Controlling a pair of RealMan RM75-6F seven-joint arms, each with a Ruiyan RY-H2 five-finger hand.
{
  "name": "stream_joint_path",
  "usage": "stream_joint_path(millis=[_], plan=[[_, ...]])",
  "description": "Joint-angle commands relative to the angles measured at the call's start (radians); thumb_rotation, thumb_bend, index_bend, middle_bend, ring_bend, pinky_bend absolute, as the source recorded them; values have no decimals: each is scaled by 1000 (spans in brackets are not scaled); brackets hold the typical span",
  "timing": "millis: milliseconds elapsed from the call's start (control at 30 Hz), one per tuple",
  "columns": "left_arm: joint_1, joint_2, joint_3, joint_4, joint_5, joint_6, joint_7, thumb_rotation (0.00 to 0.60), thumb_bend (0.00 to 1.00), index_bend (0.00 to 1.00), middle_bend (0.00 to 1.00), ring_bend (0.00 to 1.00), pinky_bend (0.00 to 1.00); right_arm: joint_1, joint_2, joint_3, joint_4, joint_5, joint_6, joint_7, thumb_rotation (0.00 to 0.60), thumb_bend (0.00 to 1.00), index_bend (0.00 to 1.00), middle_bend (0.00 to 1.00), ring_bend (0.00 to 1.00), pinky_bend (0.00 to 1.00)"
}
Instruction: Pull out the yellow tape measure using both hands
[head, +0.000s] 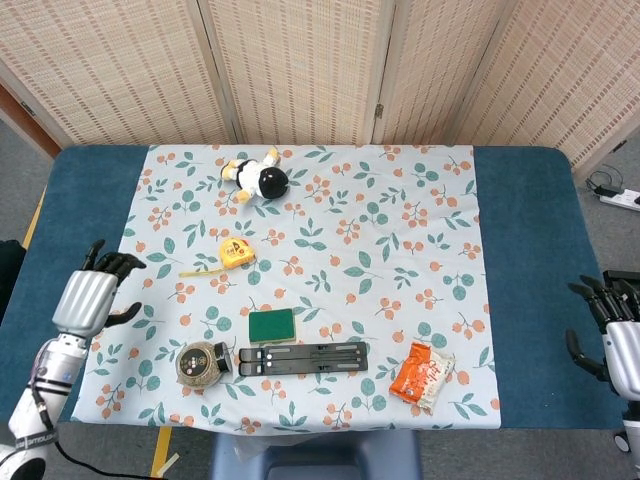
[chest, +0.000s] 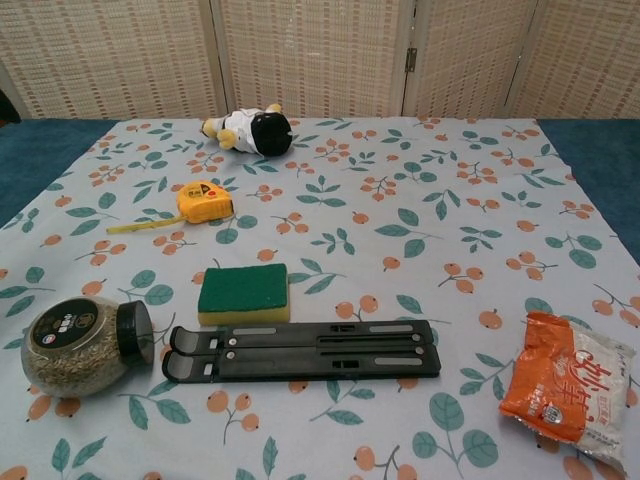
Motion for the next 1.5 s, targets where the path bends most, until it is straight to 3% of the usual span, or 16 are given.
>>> stream_joint_path(millis=[33,433,867,1500], plan=[[-91,-57,-43,60,-59,-98,-30,600,293,279,273,208,0,2,0,1,-1,2,-2,-2,600,519,208,155,168,0],[-302,-264,-94,273,-223,-302,-10,600,249,196,191,150,0,-5,7,3,-7,22,1,-10,600,518,208,155,164,0],[-434,-463,-107,471,-393,-378,73,600,224,52,98,63,0,-3,7,4,-9,37,-12,-19,600,519,208,154,168,0],[-541,-710,-140,888,-490,-463,43,600,224,82,81,78,0,-12,4,3,-5,59,-15,-21,600,518,209,154,169,0]])
